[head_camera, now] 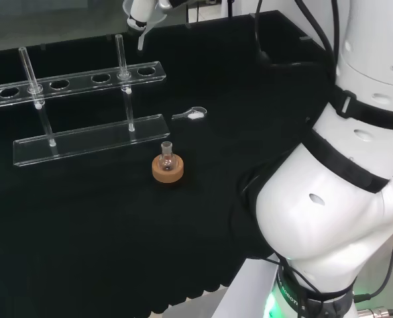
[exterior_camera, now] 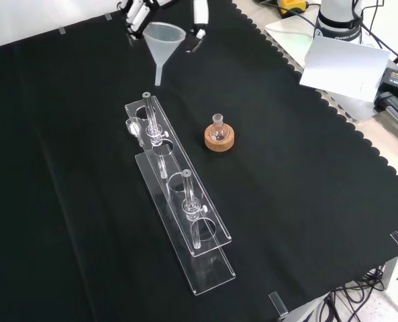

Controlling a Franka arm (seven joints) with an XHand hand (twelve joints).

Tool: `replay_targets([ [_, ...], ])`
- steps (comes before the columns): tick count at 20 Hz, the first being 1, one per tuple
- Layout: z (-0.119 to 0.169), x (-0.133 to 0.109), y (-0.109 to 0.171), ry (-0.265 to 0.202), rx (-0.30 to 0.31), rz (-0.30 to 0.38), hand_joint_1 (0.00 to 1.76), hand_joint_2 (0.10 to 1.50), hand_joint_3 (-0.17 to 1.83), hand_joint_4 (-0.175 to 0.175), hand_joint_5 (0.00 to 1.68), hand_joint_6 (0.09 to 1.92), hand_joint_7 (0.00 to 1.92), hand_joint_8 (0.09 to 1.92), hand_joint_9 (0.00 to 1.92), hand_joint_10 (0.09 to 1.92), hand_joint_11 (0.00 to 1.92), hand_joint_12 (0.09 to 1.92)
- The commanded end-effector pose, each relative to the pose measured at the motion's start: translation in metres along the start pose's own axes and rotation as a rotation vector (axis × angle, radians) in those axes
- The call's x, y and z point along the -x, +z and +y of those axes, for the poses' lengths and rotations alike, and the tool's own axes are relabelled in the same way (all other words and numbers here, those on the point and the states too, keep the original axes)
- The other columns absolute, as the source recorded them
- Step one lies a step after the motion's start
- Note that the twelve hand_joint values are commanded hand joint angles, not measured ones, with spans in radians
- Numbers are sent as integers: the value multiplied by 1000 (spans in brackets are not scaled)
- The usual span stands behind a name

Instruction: Place the funnel on the round-bottom flask.

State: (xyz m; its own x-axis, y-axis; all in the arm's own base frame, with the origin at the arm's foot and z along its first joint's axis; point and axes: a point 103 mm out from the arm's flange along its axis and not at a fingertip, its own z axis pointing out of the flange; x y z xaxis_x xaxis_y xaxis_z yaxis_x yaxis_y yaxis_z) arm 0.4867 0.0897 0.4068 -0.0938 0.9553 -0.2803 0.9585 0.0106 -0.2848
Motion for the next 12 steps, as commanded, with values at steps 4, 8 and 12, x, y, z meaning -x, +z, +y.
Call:
replay_targets([
  [4,-70,-19,12,85,-75,-89,844,630,735,-54,657,747,901,710,1183,414,681,1271],
  [8,-85,-28,24,95,-94,-98,842,630,736,-52,662,751,902,711,1185,414,682,1270],
  [12,-93,-37,40,101,-119,-105,842,629,738,-51,663,754,902,711,1185,414,681,1270],
])
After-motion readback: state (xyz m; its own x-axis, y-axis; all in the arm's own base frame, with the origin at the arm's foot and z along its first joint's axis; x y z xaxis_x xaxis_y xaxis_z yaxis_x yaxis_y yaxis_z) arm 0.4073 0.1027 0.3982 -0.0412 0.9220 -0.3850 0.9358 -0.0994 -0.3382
